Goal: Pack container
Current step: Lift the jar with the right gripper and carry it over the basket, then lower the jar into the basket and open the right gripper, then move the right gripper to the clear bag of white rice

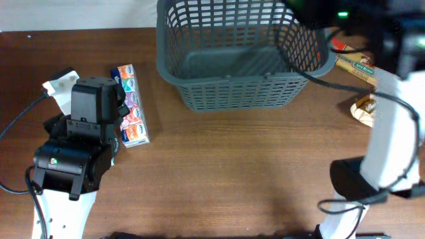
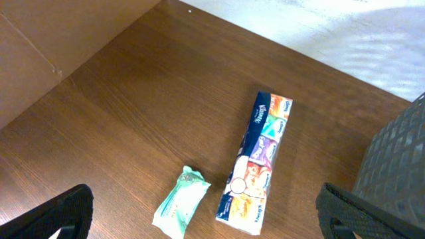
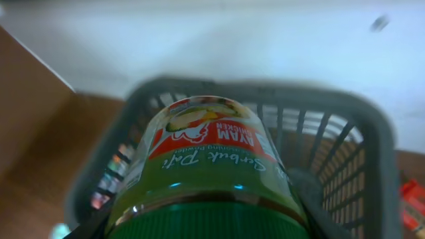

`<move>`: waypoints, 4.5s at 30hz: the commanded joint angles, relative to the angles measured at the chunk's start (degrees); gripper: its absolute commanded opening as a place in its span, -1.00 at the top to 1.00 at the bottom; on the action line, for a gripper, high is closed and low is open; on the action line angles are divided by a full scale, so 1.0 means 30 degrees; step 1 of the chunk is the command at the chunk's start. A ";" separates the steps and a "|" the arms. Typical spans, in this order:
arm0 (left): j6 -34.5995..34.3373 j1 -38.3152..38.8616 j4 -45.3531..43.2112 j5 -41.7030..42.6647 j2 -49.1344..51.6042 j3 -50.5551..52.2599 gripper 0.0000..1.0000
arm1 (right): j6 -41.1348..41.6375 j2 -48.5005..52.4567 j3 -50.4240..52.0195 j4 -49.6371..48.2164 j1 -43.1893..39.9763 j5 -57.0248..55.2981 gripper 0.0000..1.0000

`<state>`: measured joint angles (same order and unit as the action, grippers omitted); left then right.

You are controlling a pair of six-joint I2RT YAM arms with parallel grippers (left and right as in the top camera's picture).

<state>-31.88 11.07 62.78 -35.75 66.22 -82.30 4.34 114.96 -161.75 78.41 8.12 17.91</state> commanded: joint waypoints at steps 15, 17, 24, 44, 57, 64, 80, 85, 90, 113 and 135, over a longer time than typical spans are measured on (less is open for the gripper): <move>0.0233 -0.0124 -0.0029 0.0080 -0.0058 -0.0219 -0.99 | -0.1341 0.6921 0.2317 0.0219 0.0255 -0.2914 0.92; 0.0233 -0.0124 -0.0029 0.0080 -0.0058 -0.0219 -0.98 | -0.1304 0.7235 0.2477 0.0328 0.0255 -0.2943 0.90; 0.0233 -0.0124 -0.0029 0.0080 -0.0058 -0.0219 -0.99 | -0.1297 0.7475 0.4466 0.0342 0.0255 -0.3847 0.83; 0.0233 -0.0124 -0.0029 0.0080 -0.0058 -0.0219 -0.99 | -0.1304 0.7475 0.8546 -0.0415 0.0255 -0.4364 0.02; 0.0233 -0.0124 -0.0029 0.0080 -0.0058 -0.0219 -0.98 | -0.1297 0.7475 0.8546 -0.0430 0.0262 -0.4350 -0.53; 0.0233 -0.0124 -0.0029 0.0080 -0.0058 -0.0219 -0.99 | -0.1297 0.7468 0.8524 -0.0437 0.0262 -0.4306 -0.54; 0.0233 -0.0124 -0.0029 0.0080 -0.0058 -0.0219 -0.99 | -0.0685 0.6652 -0.3075 0.2382 -0.0036 -0.3293 -0.74; 0.0233 -0.0124 -0.0029 0.0080 -0.0058 -0.0219 -0.99 | 0.1341 0.5268 -0.5610 0.3781 -0.1617 -0.7919 -0.86; 0.0233 -0.0124 -0.0029 0.0080 -0.0058 -0.0219 -0.99 | 0.3490 0.3599 -0.5712 0.5136 -0.5027 -1.1154 -0.96; 0.0233 -0.0124 -0.0029 0.0080 -0.0058 -0.0219 -0.99 | 1.6640 0.3461 0.6149 0.6302 -1.5183 -0.7985 -0.98; 0.0233 -0.0124 -0.0029 0.0080 -0.0058 -0.0219 -0.99 | 2.6971 0.4087 1.7456 -0.4554 -1.4557 -0.5683 -0.97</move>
<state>-31.88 11.05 62.78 -35.75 66.22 -82.30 82.02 125.84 -110.83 66.54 -36.23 -1.50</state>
